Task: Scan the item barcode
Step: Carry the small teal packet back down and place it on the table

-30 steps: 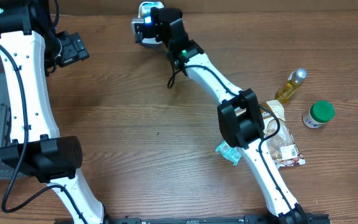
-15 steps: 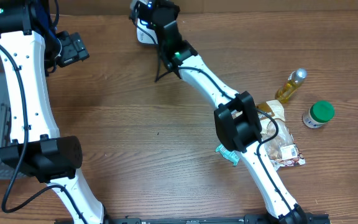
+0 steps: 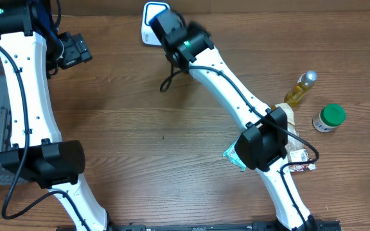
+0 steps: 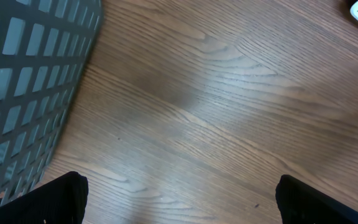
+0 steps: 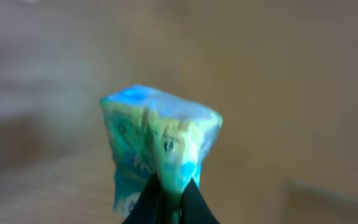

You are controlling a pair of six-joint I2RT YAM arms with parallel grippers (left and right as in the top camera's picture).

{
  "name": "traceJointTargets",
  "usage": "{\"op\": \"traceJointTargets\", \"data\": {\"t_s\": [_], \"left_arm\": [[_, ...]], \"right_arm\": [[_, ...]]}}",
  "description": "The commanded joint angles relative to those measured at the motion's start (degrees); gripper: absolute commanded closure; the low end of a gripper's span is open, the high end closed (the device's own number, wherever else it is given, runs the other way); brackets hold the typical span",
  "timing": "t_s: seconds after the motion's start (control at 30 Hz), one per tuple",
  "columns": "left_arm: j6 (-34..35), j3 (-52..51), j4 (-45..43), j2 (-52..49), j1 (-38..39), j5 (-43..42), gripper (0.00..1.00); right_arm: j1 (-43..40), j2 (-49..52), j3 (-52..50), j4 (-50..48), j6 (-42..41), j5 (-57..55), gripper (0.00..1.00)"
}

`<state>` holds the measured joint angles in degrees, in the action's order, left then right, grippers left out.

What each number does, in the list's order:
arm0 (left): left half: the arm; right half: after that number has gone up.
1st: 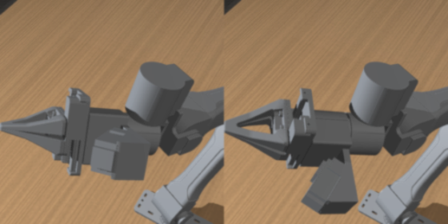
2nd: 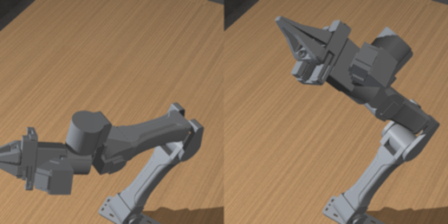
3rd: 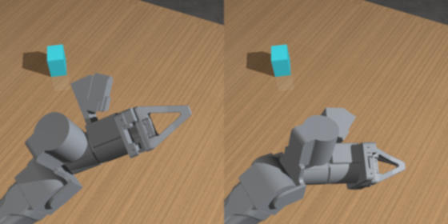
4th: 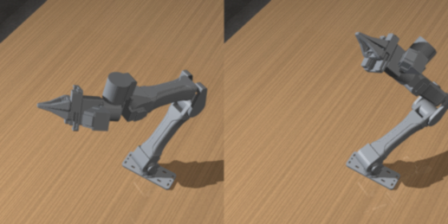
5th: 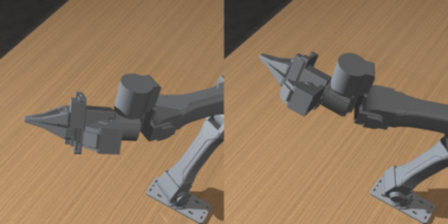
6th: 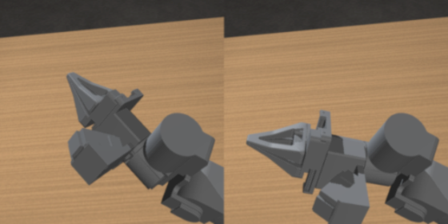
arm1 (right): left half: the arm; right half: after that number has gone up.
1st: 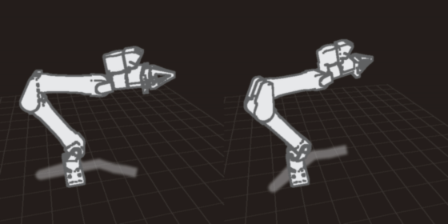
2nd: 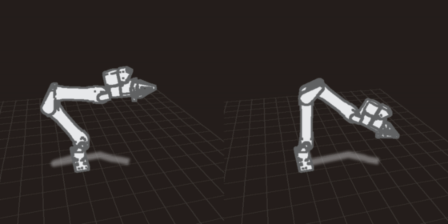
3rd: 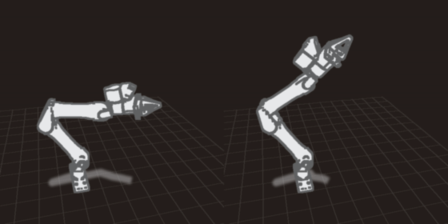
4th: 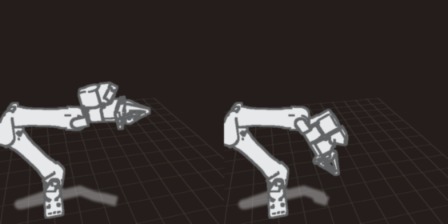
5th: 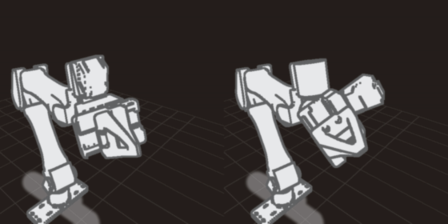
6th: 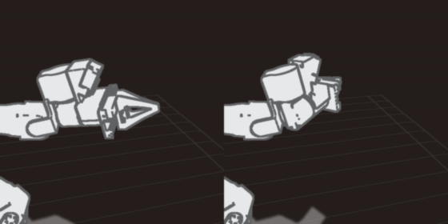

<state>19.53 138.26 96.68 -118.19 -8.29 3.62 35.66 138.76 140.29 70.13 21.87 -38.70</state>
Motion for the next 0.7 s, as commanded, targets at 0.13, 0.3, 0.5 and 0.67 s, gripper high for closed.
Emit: {"op": "traceJointTargets", "data": {"t_s": [0.13,0.3,0.5,0.67], "left_arm": [[-0.2,-0.2,0.1,1.3,0.0,-0.1,0.00],[-0.2,-0.2,0.1,1.3,0.0,-0.1,0.00],[-0.2,-0.2,0.1,1.3,0.0,-0.1,0.00],[-0.2,-0.2,0.1,1.3,0.0,-0.1,0.01]], "right_arm": [[-4.4,0.8,-1.3,24.7,-19.9,32.9,0.94],[-8.8,0.8,-6.0,26.9,-23.0,33.2,0.85],[-14.2,0.7,-15.5,27.0,-24.3,33.2,0.95],[-17.9,0.7,-25.6,27.0,-24.3,33.2,0.82]]}}
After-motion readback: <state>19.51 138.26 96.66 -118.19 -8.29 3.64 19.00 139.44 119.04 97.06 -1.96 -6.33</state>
